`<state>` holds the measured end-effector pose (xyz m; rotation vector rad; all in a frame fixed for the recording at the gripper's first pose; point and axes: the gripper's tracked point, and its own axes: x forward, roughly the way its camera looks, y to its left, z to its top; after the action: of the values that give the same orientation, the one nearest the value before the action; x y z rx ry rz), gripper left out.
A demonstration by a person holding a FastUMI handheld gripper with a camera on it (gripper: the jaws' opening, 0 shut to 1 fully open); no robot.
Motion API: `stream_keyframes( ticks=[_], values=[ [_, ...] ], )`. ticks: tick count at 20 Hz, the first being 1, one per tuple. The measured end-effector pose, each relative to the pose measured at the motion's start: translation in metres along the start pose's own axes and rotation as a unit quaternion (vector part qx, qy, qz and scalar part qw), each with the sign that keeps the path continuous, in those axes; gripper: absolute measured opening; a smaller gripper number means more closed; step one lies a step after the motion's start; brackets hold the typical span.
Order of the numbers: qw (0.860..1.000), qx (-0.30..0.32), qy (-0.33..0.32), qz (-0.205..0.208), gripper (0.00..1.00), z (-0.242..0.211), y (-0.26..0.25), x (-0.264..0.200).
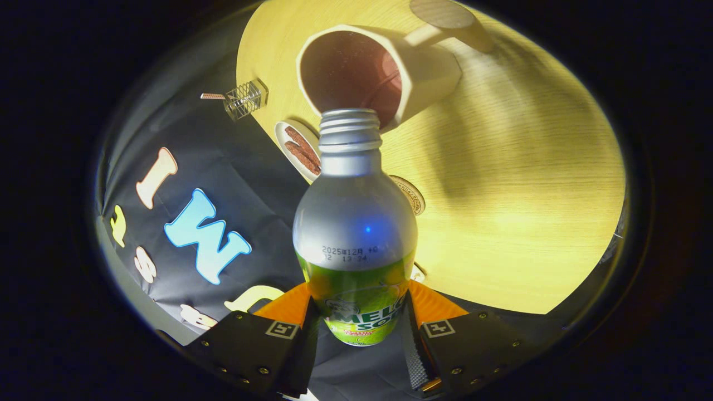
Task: Take the bottle from table, then pour the juice into the cup, finally place the bottle on the coaster
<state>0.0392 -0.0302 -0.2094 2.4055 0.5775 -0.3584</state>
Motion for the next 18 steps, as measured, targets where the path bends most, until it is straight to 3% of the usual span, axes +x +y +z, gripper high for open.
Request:
stream_keyframes(
  ticks=[18],
  values=[
    [0.999, -0.029, -0.015, -0.002, 0.66, 0.0083, -0.0031, 0.0009]
  ],
)
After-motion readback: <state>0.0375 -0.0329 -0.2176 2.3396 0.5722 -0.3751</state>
